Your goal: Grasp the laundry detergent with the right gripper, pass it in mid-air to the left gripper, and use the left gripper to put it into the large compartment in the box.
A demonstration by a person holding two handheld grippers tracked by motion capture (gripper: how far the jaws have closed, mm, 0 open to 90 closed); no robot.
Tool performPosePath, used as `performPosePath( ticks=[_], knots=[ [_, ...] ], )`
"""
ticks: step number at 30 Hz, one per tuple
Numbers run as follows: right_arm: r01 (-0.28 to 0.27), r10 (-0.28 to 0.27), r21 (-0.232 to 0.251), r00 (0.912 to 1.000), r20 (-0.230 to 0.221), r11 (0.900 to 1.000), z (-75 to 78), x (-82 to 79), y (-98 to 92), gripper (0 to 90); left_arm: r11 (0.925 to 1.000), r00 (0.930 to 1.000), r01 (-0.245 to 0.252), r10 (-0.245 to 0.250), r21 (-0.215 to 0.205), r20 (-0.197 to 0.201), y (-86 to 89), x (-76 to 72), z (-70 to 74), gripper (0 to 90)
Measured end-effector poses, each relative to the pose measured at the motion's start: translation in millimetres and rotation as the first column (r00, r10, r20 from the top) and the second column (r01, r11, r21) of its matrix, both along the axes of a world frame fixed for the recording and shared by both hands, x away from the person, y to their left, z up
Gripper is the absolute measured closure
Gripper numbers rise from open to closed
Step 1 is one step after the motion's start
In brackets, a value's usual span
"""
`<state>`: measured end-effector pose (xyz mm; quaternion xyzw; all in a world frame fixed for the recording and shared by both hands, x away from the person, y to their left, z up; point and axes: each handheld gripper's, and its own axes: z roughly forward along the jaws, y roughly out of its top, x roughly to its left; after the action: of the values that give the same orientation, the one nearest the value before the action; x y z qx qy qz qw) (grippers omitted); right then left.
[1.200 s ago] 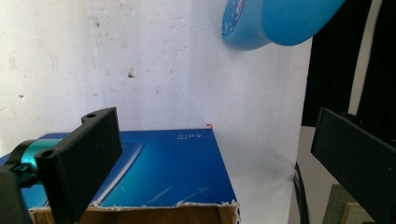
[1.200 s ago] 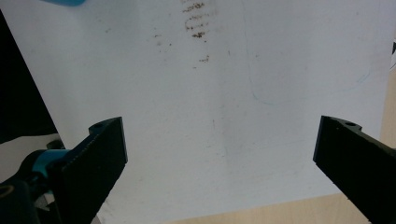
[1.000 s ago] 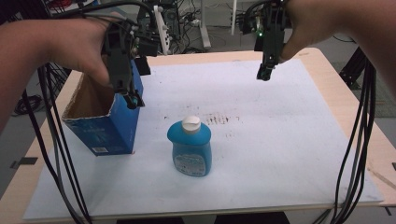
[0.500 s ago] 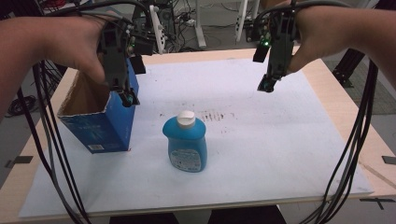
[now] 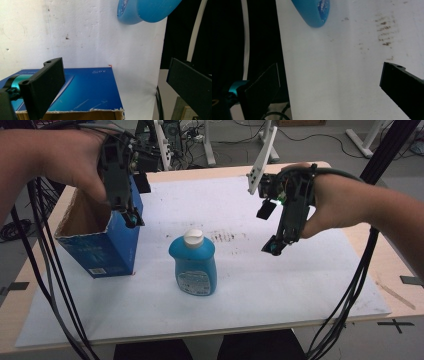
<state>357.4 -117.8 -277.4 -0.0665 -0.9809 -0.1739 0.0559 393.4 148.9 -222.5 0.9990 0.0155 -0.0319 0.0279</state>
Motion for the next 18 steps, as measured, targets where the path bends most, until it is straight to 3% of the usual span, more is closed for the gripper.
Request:
performPosePath(
  ticks=[9, 13, 18],
  knots=[
    [0.049, -0.051, 0.11, 0.9984, 0.022, 0.993, -35.4, -13.2, 2.5, 1.7, 0.9999, 0.9998, 0.004, -0.003, -0.014, 0.019, -2.5, -1.0, 1.6, 1.8],
    [0.087, -0.09, 0.137, 0.9957, 0.019, 0.987, -45.6, -14.5, 3.9, 1.7, 0.9999, 0.9998, 0.004, -0.003, -0.015, 0.02, -2.9, -1.2, 1.4, 1.8],
    [0.085, -0.092, 0.191, 0.9955, 0.025, 0.978, -53.8, -18.0, 5.2, 1.7, 0.9999, 0.9999, -0.002, 0.002, -0.013, 0.016, -1.4, -0.8, 0.7, 1.8]
  ],
)
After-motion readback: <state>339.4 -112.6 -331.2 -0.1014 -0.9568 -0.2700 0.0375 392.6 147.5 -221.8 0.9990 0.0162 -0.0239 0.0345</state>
